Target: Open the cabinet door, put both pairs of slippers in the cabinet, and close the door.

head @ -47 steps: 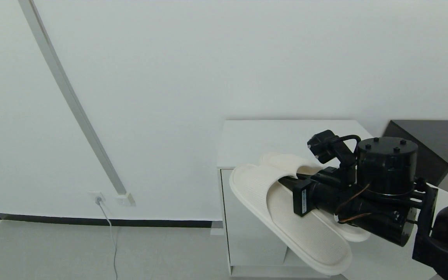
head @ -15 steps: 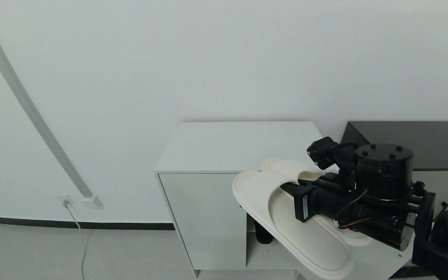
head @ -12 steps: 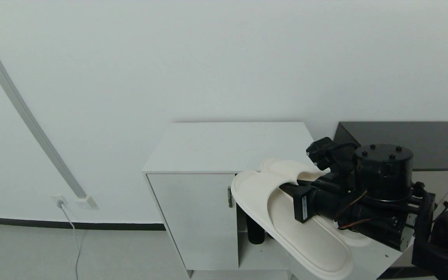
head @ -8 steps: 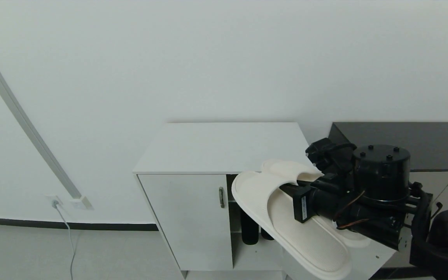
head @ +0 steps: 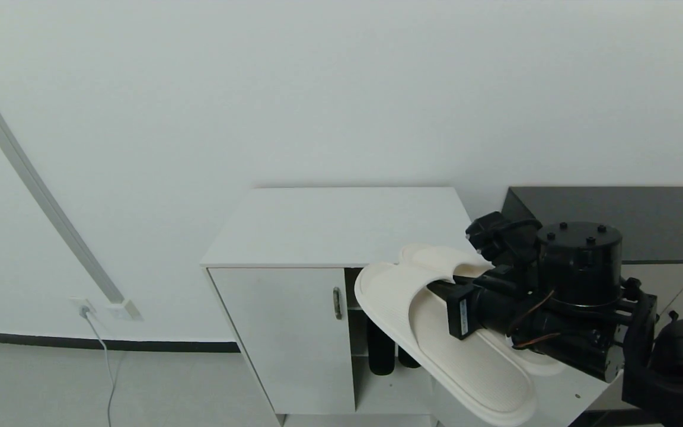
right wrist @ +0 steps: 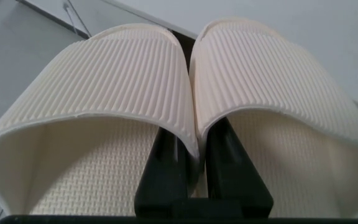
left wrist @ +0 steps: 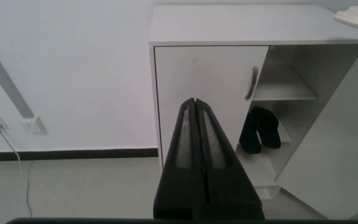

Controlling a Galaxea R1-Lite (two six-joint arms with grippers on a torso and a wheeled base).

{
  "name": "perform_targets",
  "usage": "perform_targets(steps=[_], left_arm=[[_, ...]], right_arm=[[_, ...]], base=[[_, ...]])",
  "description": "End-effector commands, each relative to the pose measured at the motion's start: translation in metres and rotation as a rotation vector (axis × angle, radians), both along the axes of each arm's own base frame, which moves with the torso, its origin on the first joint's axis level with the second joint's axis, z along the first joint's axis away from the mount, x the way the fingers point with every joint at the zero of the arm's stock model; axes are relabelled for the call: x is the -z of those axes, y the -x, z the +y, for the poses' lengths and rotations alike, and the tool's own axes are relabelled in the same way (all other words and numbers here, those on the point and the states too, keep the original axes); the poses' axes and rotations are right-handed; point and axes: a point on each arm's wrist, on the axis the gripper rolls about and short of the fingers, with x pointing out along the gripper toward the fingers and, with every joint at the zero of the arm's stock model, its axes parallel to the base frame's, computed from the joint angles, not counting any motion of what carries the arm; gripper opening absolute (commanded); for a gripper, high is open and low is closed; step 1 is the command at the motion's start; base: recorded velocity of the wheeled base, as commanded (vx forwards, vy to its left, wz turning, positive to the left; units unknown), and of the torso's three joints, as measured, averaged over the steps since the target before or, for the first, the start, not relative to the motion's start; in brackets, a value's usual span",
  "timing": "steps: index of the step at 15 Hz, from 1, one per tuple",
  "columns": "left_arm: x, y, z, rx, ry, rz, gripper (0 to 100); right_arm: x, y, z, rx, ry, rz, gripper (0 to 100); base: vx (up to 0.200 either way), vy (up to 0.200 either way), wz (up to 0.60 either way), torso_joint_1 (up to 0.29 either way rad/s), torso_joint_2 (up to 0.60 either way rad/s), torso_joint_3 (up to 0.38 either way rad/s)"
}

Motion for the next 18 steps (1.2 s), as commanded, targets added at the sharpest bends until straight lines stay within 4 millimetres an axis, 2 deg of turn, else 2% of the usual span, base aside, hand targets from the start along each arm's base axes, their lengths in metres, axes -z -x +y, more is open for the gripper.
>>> perform_targets(steps=[1,8,18], left_arm=[[0.0,0.0,0.0,0.0,0.0,0.0,0],[0.0,0.0,0.0,0.0,0.002,0.0,0],[0.0,0.0,0.0,0.0,0.0,0.0,0]], right_arm=[[0.0024,-0.0011,0.0007,0.001,0.007,0.004,0],[0.0057,0.0008,-0.0009,-0.002,0.021,0.003,0],[0.0076,0.0027,-0.002,-0.007,0.02,-0.017,0]], base=[[0.0,0.0,0.0,0.0,0.0,0.0],[0.0,0.0,0.0,-0.011,0.02,0.014],[0.0,0.0,0.0,-0.168,0.39,0.215]])
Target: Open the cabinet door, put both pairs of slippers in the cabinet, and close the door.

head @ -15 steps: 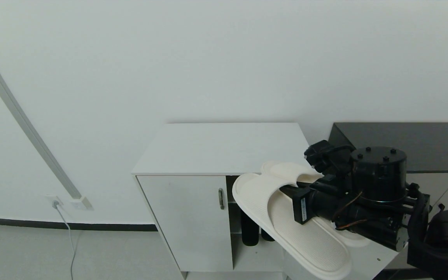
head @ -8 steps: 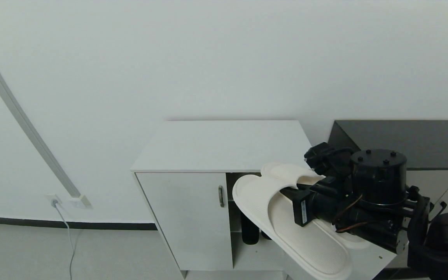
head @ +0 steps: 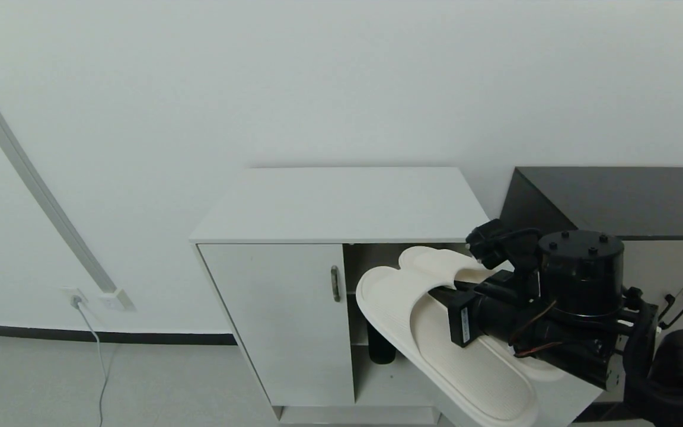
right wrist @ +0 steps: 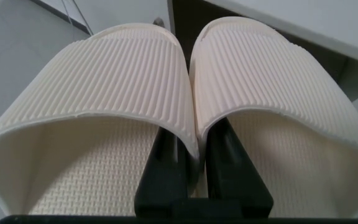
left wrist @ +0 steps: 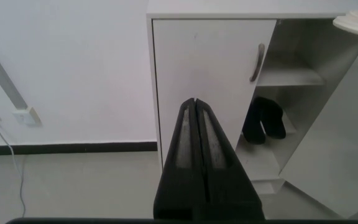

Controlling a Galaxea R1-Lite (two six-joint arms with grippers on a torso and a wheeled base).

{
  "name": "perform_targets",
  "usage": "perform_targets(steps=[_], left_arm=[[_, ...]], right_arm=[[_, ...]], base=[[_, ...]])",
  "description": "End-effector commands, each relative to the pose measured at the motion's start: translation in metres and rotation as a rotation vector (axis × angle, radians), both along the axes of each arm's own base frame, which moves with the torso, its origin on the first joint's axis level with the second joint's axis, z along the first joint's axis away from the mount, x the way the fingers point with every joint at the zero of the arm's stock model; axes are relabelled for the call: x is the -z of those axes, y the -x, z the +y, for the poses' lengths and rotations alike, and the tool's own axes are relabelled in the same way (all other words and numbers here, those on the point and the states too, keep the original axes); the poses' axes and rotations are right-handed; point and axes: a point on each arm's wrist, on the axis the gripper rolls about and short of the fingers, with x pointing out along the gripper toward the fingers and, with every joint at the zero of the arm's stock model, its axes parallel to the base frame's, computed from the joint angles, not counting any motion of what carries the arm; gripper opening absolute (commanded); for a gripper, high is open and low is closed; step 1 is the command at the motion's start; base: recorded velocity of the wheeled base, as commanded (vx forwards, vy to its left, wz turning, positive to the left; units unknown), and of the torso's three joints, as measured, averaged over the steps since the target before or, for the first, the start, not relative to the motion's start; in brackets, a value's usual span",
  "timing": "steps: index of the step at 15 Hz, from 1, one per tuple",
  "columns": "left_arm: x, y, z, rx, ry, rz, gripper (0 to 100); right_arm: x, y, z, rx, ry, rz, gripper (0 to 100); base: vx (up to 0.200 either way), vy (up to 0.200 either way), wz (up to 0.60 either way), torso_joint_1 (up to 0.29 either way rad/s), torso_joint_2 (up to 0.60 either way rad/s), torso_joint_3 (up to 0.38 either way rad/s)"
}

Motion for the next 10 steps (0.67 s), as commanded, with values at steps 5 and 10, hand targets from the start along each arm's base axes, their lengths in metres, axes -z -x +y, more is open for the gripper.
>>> perform_targets(steps=[5,10], left_arm=[[0.0,0.0,0.0,0.0,0.002,0.0,0],[0.0,0.0,0.0,0.0,0.0,0.0,0]], right_arm=[[0.0019,0.0014,0.0005,-0.004,0.005,0.005,0],[0.0036,0.0013,0.0005,-0.005,0.01,0.009,0]], base=[[0.0,0.0,0.0,-0.223,0.55,0.316],[0.0,0.0,0.0,-0.205,0.53,0.326]])
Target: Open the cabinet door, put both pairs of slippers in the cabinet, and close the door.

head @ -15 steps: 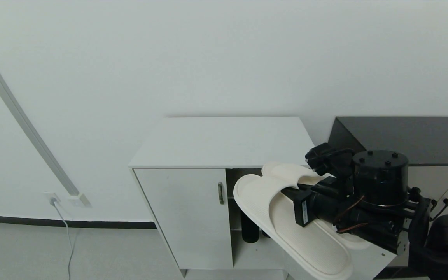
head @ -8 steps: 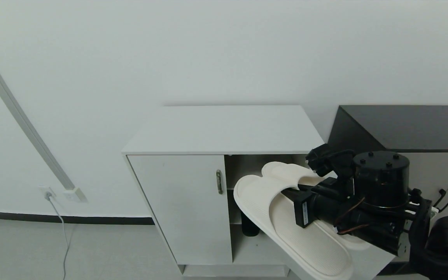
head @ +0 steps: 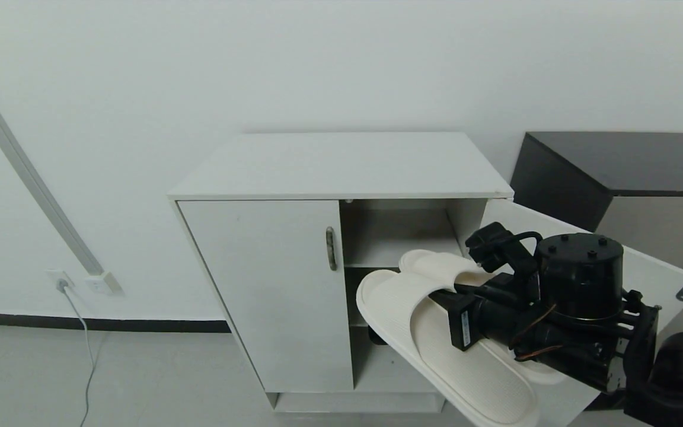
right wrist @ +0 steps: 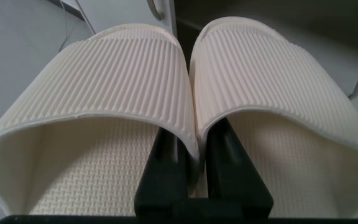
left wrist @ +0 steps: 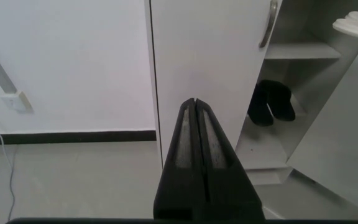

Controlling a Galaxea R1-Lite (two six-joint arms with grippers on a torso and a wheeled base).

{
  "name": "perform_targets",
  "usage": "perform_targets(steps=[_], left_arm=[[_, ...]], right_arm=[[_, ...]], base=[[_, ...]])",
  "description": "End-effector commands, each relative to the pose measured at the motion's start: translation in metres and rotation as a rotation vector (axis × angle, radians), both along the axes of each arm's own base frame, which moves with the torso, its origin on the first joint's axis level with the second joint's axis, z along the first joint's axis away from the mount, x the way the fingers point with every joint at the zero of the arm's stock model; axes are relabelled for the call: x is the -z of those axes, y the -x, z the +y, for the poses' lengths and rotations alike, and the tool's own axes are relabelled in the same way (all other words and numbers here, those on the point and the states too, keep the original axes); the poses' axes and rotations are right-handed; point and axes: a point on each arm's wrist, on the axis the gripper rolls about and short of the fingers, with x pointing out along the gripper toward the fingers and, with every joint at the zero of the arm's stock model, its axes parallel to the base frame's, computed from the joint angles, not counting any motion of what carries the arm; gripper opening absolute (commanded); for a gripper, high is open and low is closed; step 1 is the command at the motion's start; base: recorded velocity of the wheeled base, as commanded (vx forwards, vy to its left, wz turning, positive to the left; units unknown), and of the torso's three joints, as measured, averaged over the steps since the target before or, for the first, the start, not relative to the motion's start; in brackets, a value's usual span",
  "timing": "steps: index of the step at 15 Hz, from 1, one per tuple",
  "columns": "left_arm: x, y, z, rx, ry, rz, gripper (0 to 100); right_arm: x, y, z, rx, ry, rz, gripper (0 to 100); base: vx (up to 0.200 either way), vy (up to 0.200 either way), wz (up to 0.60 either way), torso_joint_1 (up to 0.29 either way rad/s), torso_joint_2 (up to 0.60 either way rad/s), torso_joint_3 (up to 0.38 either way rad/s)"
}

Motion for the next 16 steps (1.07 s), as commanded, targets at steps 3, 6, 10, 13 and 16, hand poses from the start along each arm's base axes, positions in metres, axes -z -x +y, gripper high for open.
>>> perform_targets(steps=[3,6,10,13,16], left_arm=[[0.0,0.0,0.0,0.0,0.0,0.0,0],[0.0,0.0,0.0,0.0,0.0,0.0,0],[0.0,0.0,0.0,0.0,0.002,0.0,0],[0.0,0.0,0.0,0.0,0.0,0.0,0],[0.0,0.0,0.0,0.0,0.0,0.0,0]], right_arm=[[0.003,-0.001,0.001,-0.003,0.012,0.003,0],[0.006,-0.002,0.002,-0.004,0.014,-0.001,0],[0.008,-0.001,0.001,-0.004,0.011,-0.004,0],[0.01,-0.003,0.003,-0.004,0.015,0.0,0],[0.012,-0.004,0.003,-0.004,0.014,-0.004,0]], base=[[0.0,0.0,0.0,-0.175,0.5,0.323],[0.0,0.0,0.0,-0.164,0.49,0.33],[0.0,0.0,0.0,-0.129,0.47,0.339],[0.0,0.0,0.0,-0.093,0.46,0.364],[0.0,0.0,0.0,-0.05,0.44,0.391]])
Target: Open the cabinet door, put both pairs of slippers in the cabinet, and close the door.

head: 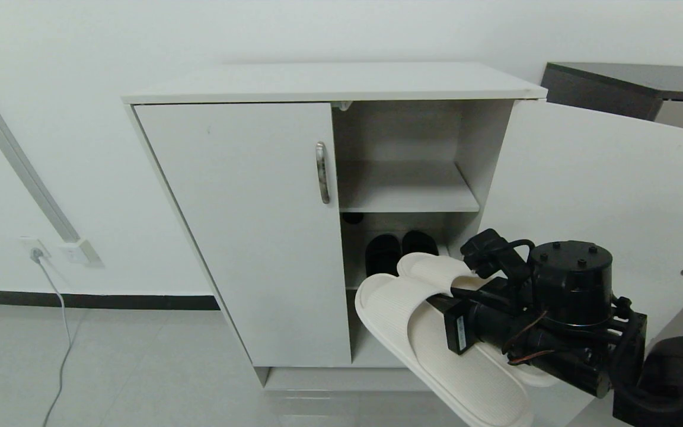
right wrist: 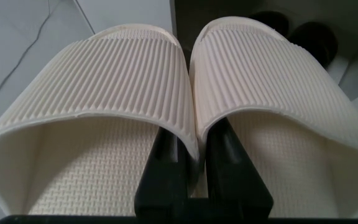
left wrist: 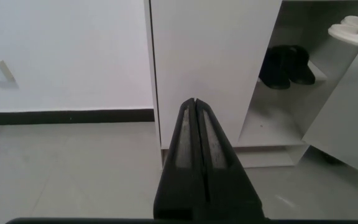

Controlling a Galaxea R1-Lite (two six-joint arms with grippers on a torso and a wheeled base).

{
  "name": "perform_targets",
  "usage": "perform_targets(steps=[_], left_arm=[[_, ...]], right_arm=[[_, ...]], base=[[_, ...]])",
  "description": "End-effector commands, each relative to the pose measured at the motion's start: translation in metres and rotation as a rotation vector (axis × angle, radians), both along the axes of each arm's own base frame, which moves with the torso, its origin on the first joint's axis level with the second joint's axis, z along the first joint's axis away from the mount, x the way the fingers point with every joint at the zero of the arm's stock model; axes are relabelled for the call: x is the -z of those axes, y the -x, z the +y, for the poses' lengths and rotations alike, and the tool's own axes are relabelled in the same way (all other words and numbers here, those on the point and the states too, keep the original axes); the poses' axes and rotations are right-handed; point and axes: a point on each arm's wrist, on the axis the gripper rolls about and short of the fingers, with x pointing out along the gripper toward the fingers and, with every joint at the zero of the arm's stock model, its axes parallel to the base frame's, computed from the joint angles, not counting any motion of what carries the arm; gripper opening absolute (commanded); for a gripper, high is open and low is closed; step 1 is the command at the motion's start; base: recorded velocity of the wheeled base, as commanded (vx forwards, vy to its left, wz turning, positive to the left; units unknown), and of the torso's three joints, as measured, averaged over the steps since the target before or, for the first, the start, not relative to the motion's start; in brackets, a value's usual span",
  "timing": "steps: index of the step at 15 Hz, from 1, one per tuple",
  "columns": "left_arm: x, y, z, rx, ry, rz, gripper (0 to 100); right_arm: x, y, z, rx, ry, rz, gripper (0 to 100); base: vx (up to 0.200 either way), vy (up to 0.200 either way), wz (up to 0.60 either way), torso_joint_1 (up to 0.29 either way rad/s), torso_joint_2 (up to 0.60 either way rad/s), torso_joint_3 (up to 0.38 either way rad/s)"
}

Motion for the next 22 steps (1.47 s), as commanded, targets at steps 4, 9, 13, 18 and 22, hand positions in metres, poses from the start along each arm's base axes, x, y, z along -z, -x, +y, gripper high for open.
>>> perform_targets(steps=[4,9,13,18,22], left_arm=[[0.0,0.0,0.0,0.0,0.0,0.0,0],[0.0,0.0,0.0,0.0,0.0,0.0,0],[0.0,0.0,0.0,0.0,0.0,0.0,0],[0.0,0.0,0.0,0.0,-0.001,0.0,0],[0.0,0.0,0.0,0.0,-0.001,0.002,0]], right_arm=[[0.002,-0.001,0.001,-0.001,0.005,0.006,0],[0.002,-0.001,0.001,-0.001,0.004,0.005,0],[0.002,0.0,0.001,-0.003,0.006,0.005,0],[0.005,0.008,0.009,-0.031,0.044,-0.05,0],[0.0,-0.017,0.059,0.285,0.004,-0.04,0]], base=[[0.0,0.0,0.0,-0.005,0.34,0.326],[0.0,0.0,0.0,0.0,0.03,0.026],[0.0,0.0,0.0,0.0,0.0,0.0],[0.0,0.0,0.0,0.0,0.0,0.0],[0.0,0.0,0.0,0.0,0.0,0.0]])
